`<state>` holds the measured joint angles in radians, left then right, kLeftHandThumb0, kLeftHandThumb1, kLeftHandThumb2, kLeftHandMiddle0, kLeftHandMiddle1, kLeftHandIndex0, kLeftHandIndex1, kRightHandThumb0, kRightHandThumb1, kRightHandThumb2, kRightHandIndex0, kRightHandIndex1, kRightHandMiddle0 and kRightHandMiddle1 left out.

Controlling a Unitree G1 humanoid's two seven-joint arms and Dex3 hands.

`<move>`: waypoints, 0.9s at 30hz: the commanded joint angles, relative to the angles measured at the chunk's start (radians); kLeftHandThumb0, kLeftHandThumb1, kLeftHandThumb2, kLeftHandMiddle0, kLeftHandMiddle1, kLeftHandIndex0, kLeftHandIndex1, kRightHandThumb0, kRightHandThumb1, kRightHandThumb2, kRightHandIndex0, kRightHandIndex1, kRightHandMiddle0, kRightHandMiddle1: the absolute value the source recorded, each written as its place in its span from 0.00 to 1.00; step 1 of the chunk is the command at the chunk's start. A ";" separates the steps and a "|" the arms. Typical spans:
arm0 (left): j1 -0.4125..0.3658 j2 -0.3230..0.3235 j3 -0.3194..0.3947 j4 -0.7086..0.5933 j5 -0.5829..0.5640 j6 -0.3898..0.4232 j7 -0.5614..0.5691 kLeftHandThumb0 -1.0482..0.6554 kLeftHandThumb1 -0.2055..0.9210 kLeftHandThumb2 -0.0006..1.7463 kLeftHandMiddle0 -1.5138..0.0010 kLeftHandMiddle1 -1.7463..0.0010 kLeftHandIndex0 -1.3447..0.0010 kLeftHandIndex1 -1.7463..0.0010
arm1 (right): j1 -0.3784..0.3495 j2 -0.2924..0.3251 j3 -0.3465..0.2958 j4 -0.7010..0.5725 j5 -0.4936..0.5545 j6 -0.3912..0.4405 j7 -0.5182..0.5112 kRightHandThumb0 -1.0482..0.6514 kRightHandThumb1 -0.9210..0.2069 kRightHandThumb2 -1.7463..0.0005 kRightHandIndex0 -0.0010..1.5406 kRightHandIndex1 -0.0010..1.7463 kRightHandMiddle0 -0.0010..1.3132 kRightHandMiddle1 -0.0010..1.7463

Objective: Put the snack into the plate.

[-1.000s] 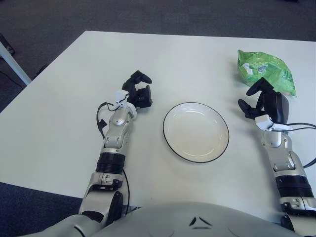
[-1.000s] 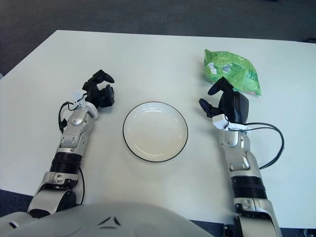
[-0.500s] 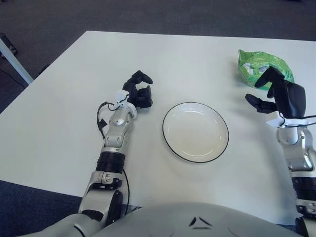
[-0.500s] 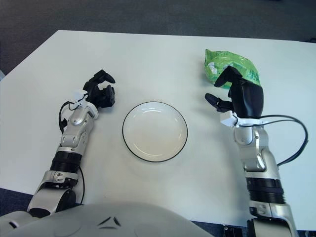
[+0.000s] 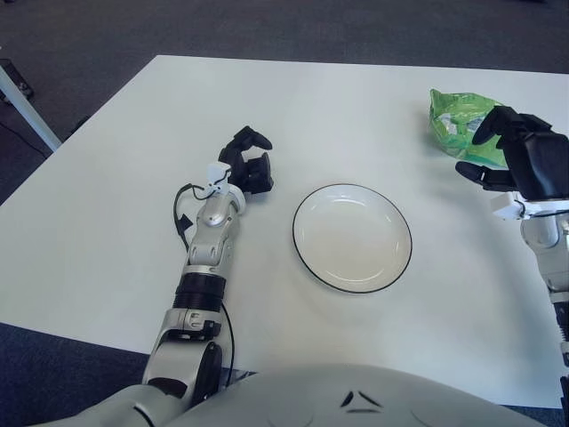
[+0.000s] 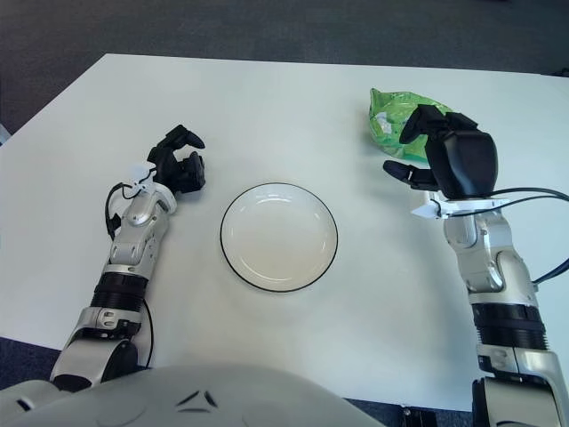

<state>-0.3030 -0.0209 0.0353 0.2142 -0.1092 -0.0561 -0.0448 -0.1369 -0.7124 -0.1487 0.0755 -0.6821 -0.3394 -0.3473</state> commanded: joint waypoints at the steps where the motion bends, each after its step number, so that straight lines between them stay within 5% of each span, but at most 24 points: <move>1: 0.054 -0.012 -0.001 0.039 0.003 -0.010 -0.001 0.33 0.44 0.77 0.14 0.00 0.53 0.00 | -0.045 -0.058 0.006 0.018 -0.003 -0.012 0.046 0.32 0.09 0.60 0.22 0.84 0.15 0.99; 9: 0.061 -0.014 -0.005 0.028 0.005 -0.004 0.001 0.33 0.44 0.77 0.15 0.00 0.53 0.00 | -0.155 -0.162 0.034 0.159 0.020 -0.077 0.138 0.11 0.00 0.60 0.10 0.72 0.01 0.79; 17: 0.062 -0.015 -0.004 0.034 0.002 -0.015 -0.003 0.33 0.44 0.77 0.16 0.00 0.53 0.00 | -0.277 -0.240 0.103 0.335 0.025 -0.134 0.237 0.06 0.00 0.55 0.02 0.49 0.00 0.58; 27: 0.059 -0.016 -0.001 0.045 0.006 -0.030 0.002 0.33 0.44 0.77 0.15 0.00 0.53 0.00 | -0.392 -0.261 0.151 0.437 0.055 -0.162 0.333 0.02 0.00 0.46 0.00 0.29 0.00 0.40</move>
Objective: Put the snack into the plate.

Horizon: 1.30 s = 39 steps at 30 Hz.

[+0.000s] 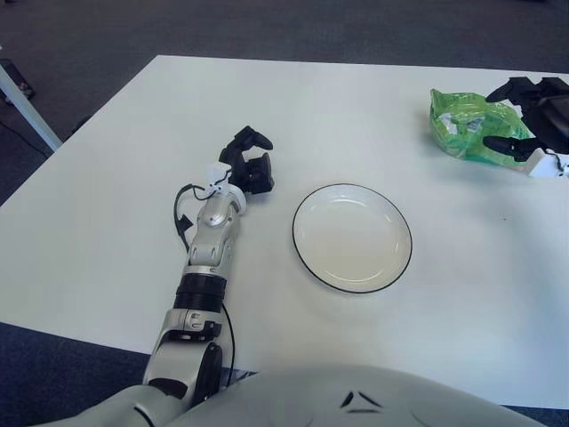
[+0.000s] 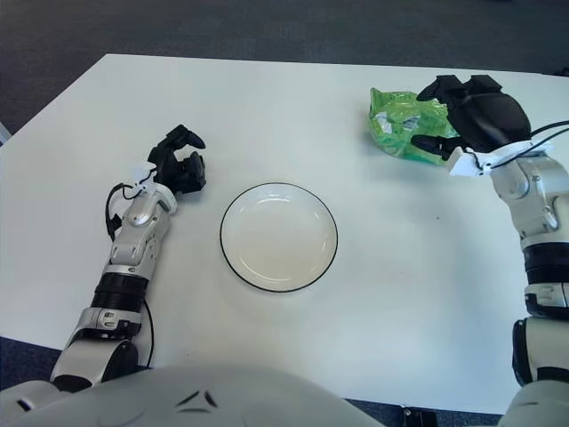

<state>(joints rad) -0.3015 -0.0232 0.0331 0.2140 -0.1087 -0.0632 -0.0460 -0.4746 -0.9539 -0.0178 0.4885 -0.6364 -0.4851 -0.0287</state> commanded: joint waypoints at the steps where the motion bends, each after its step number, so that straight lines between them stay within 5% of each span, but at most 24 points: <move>1: 0.057 -0.015 0.001 0.048 0.006 -0.029 0.004 0.33 0.44 0.77 0.15 0.00 0.53 0.00 | -0.068 -0.022 0.027 0.034 0.003 -0.020 0.016 0.02 0.00 0.45 0.00 0.27 0.00 0.38; 10: 0.055 -0.012 0.002 0.063 -0.005 -0.050 -0.015 0.33 0.43 0.78 0.13 0.00 0.52 0.00 | -0.263 -0.023 0.127 0.230 -0.044 -0.021 0.058 0.00 0.00 0.44 0.00 0.02 0.00 0.22; 26: 0.071 -0.013 -0.010 0.052 0.020 -0.079 -0.004 0.33 0.44 0.77 0.13 0.00 0.53 0.00 | -0.464 0.055 0.244 0.503 -0.030 -0.001 0.102 0.00 0.00 0.47 0.00 0.00 0.00 0.03; 39: 0.091 -0.016 -0.014 0.030 0.007 -0.074 -0.020 0.33 0.44 0.77 0.13 0.00 0.53 0.00 | -0.556 0.101 0.293 0.629 -0.023 0.013 0.153 0.00 0.00 0.45 0.00 0.00 0.00 0.00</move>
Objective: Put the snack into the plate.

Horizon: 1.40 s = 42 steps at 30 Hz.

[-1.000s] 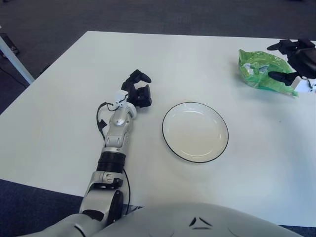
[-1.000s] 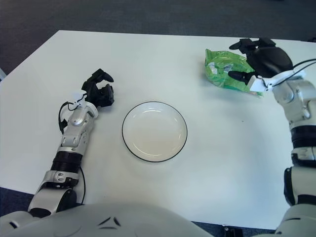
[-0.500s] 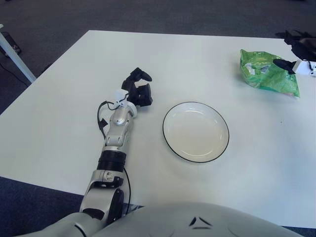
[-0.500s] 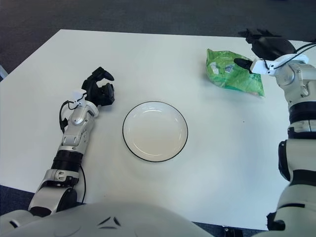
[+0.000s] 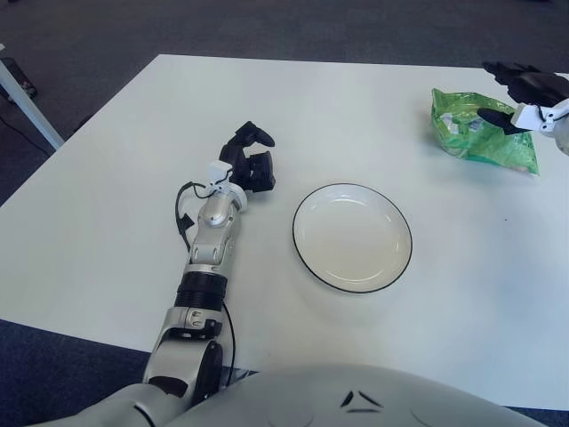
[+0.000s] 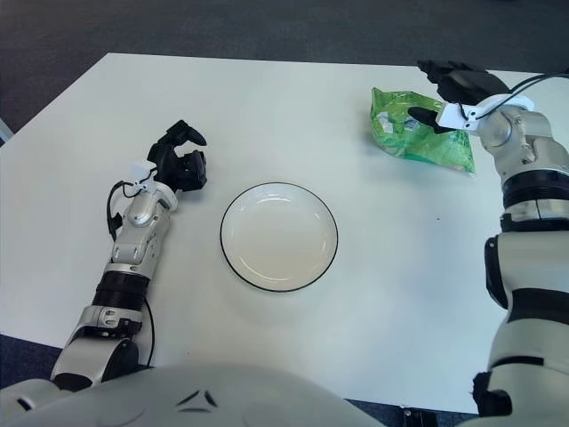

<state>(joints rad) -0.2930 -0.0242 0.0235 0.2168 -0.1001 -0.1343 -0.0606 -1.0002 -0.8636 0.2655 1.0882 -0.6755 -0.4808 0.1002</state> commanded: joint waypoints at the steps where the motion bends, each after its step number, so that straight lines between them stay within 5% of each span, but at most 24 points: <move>1: 0.086 -0.016 -0.005 0.022 -0.003 -0.001 -0.006 0.33 0.44 0.77 0.13 0.00 0.53 0.00 | -0.035 0.017 0.007 0.043 0.026 0.013 0.043 0.00 0.00 0.45 0.00 0.00 0.00 0.00; 13: 0.101 -0.019 -0.009 -0.003 -0.005 0.004 -0.003 0.33 0.44 0.77 0.13 0.00 0.53 0.00 | -0.029 0.063 -0.001 0.105 0.100 0.040 0.159 0.00 0.00 0.45 0.00 0.00 0.00 0.00; 42: 0.119 -0.004 -0.025 -0.030 0.011 -0.022 -0.003 0.33 0.45 0.76 0.12 0.00 0.54 0.00 | 0.081 0.114 0.058 0.112 0.111 0.060 0.217 0.00 0.00 0.43 0.00 0.00 0.00 0.00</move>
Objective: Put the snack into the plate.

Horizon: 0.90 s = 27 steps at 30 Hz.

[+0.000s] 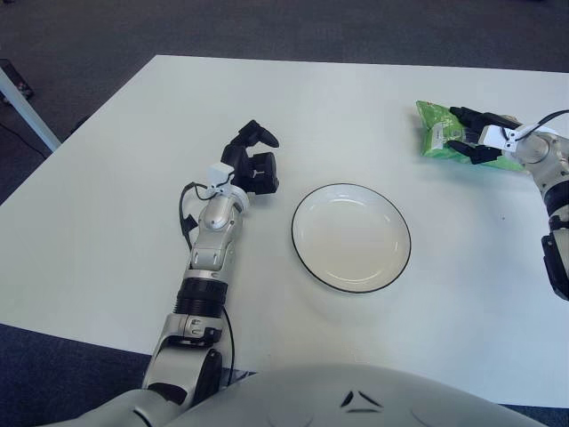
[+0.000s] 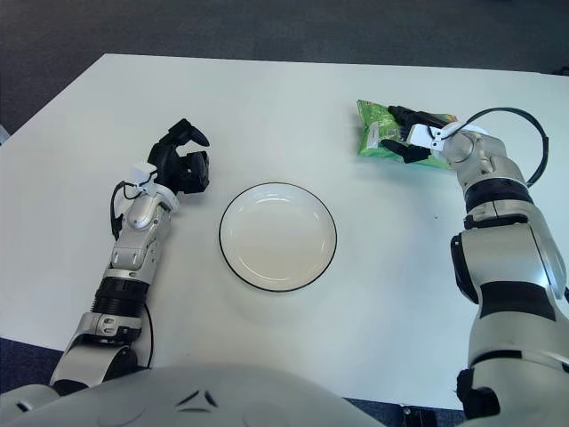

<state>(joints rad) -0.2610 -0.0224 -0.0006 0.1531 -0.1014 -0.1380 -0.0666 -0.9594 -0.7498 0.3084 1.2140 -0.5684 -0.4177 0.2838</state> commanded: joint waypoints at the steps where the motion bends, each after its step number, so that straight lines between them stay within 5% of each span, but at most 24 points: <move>1: 0.087 -0.006 -0.001 0.035 0.013 -0.020 0.003 0.33 0.45 0.76 0.12 0.00 0.54 0.00 | 0.043 -0.002 0.015 -0.019 0.005 -0.006 0.037 0.00 0.00 0.43 0.00 0.00 0.00 0.00; 11: 0.084 -0.004 -0.001 0.054 0.027 -0.056 0.003 0.34 0.47 0.75 0.12 0.00 0.55 0.00 | 0.066 0.005 0.056 -0.002 -0.036 0.016 -0.046 0.00 0.00 0.45 0.00 0.00 0.00 0.00; 21: 0.083 -0.003 -0.001 0.067 0.040 -0.086 -0.001 0.34 0.47 0.75 0.13 0.00 0.55 0.00 | 0.087 0.004 0.112 -0.006 -0.089 0.038 -0.198 0.00 0.00 0.58 0.00 0.00 0.02 0.01; 25: 0.082 -0.002 -0.004 0.073 0.046 -0.097 0.002 0.34 0.47 0.75 0.13 0.00 0.55 0.00 | 0.099 0.007 0.128 0.002 -0.114 0.060 -0.306 0.04 0.00 0.66 0.00 0.00 0.00 0.13; 27: 0.081 -0.002 -0.006 0.076 0.050 -0.101 0.002 0.34 0.47 0.75 0.13 0.00 0.55 0.00 | 0.104 0.009 0.133 0.006 -0.122 0.065 -0.370 0.10 0.08 0.65 0.00 0.12 0.00 0.29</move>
<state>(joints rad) -0.2667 -0.0216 -0.0017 0.1793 -0.0644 -0.2237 -0.0661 -0.8980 -0.7532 0.4247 1.2008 -0.6617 -0.3753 -0.0218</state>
